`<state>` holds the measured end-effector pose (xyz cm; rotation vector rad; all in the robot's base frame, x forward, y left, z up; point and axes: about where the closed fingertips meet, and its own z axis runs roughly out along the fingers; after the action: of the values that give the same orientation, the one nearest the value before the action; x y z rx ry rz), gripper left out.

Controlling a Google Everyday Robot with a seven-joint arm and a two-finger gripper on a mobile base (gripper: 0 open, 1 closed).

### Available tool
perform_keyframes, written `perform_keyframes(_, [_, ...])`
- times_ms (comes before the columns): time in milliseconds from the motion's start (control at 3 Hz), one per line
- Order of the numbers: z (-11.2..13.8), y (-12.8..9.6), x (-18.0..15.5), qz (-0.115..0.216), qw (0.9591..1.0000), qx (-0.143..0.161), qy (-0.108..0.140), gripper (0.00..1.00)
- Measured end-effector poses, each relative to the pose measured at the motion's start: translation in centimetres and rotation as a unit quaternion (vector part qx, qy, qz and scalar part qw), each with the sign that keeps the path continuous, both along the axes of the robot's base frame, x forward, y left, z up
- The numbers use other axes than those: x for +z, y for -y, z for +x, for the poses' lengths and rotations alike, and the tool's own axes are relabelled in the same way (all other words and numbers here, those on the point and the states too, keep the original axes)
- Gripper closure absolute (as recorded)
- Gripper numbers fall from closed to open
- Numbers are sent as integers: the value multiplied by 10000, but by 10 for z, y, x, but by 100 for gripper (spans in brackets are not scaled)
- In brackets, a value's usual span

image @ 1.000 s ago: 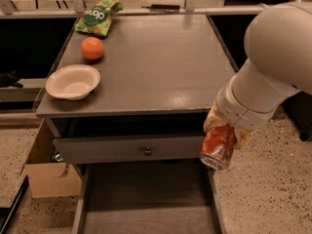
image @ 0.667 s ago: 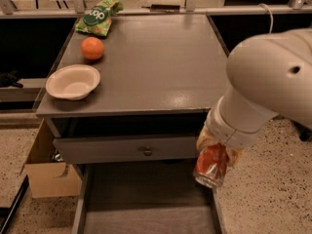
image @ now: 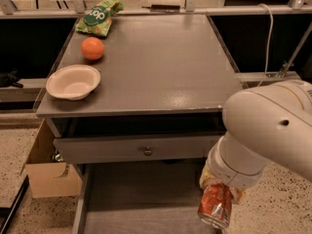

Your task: Place coke can into middle drawer

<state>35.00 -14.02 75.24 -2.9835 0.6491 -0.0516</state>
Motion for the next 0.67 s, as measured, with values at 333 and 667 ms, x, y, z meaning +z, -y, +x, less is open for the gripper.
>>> perform_keyframes(333, [8,-6,-2,-98,9999,74,-31,100])
perform_keyframes(667, [22,-30,-26,-324,9983,334,-361,100])
